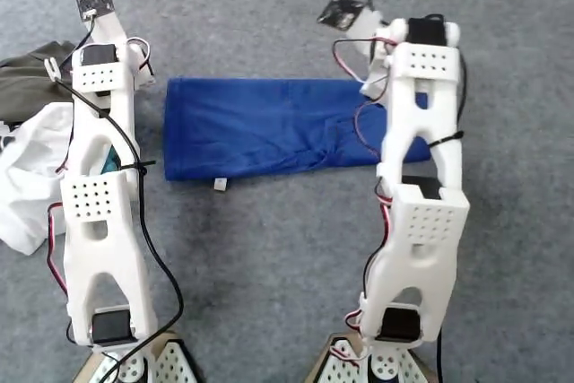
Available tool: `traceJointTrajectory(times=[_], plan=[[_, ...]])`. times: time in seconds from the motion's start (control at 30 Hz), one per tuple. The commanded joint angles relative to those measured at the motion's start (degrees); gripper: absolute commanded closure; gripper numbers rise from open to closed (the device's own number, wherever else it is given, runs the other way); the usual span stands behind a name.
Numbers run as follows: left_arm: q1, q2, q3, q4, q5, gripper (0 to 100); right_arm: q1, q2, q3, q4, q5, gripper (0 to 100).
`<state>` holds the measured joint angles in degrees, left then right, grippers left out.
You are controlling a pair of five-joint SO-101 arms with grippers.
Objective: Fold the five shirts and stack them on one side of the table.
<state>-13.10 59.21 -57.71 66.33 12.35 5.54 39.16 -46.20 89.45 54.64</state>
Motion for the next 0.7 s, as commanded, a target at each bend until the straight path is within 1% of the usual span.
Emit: traceJointTrajectory(times=[0.0, 0.03, 0.1, 0.13, 0.2, 0.27, 0.3, 0.33, 0.37, 0.5, 0.57, 0.67], plan=[[-0.4, -1.1, -3.3, -0.3, 0.2, 97, 2.7, -2.2, -4.9, 1.5, -8.0, 98.3], [-0.4, -1.1, -3.3, -0.2, 0.2, 97, 3.2, -2.2, -5.2, 0.6, -11.7, 97.8], [-0.3, -1.4, -3.3, 0.1, 0.3, 97, 4.5, -1.9, -4.9, -4.7, -21.0, 97.8], [-0.2, -1.7, -3.4, 0.2, 0.3, 97, 5.9, -1.4, -4.4, -8.6, -27.1, 97.7], [-0.2, -2.1, -3.9, 1.8, 1.8, 97, 9.7, 0.4, -3.8, -16.4, -41.8, 97.7], [-0.4, -4.0, -8.2, 8.0, 4.4, 97, 13.8, 3.8, -2.6, -24.8, -55.2, 97.7], [-0.4, -4.7, -10.4, 11.3, 4.9, 97, 15.6, 5.8, -2.1, -27.5, -60.2, 97.7], [-0.3, -4.9, -12.4, 14.3, 4.8, 97, 17.0, 7.4, -2.4, -28.6, -62.5, 97.6], [0.0, -5.0, -13.9, 17.1, 4.7, 96, 18.0, 8.7, -3.6, -28.8, -62.4, 97.5], [1.7, -5.5, -20.3, 28.9, 5.0, 85, 22.2, 15.3, -5.0, -34.0, -62.9, 97.6], [3.0, -5.0, -22.4, 34.4, 5.0, 83, 23.3, 17.2, -8.3, -34.4, -63.4, 97.6], [3.6, -4.8, -16.3, 34.4, 5.0, 81, 23.5, 19.5, -12.5, -33.5, -65.8, 97.4]])
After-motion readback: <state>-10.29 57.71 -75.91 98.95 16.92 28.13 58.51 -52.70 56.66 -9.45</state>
